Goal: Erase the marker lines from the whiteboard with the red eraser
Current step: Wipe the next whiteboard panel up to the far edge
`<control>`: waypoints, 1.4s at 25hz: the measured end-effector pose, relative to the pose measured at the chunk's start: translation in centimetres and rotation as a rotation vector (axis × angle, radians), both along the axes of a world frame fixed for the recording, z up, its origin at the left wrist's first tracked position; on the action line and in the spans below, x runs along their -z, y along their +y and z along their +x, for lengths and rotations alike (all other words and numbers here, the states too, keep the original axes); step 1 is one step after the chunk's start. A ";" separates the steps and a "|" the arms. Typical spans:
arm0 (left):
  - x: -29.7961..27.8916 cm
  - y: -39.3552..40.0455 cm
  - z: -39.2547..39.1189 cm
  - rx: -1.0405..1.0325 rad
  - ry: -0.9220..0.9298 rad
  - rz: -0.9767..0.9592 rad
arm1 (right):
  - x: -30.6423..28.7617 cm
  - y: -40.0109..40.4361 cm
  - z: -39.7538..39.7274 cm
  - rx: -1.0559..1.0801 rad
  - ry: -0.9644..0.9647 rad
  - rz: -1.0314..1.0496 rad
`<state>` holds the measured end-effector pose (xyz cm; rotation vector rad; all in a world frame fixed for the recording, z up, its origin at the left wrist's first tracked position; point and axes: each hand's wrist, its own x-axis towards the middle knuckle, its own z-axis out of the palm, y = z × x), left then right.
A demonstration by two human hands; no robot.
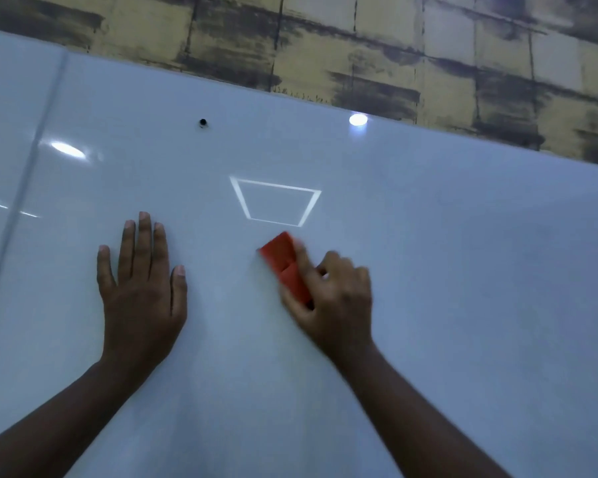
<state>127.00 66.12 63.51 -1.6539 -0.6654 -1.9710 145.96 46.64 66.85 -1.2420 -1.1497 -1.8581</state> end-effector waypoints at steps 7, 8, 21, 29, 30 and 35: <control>0.9 -0.6 0.8 -0.040 -0.022 -0.009 | -1.4 -7.9 10.9 0.052 0.335 0.260; 1.0 -0.6 0.8 -0.051 -0.018 -0.010 | -0.6 -8.0 11.3 0.034 0.366 0.278; 2.8 -0.9 0.3 0.010 0.053 -0.035 | 13.8 1.7 -4.1 -0.062 -0.015 -0.251; 5.1 -1.6 0.1 0.036 0.088 -0.033 | 10.4 -3.6 1.8 -0.050 0.347 -0.035; 5.4 -1.6 0.1 0.036 0.096 -0.041 | 10.4 -5.1 3.5 -0.063 0.451 0.032; 7.5 -2.1 0.3 0.047 0.118 -0.055 | 15.8 -9.9 6.8 -0.285 0.793 0.201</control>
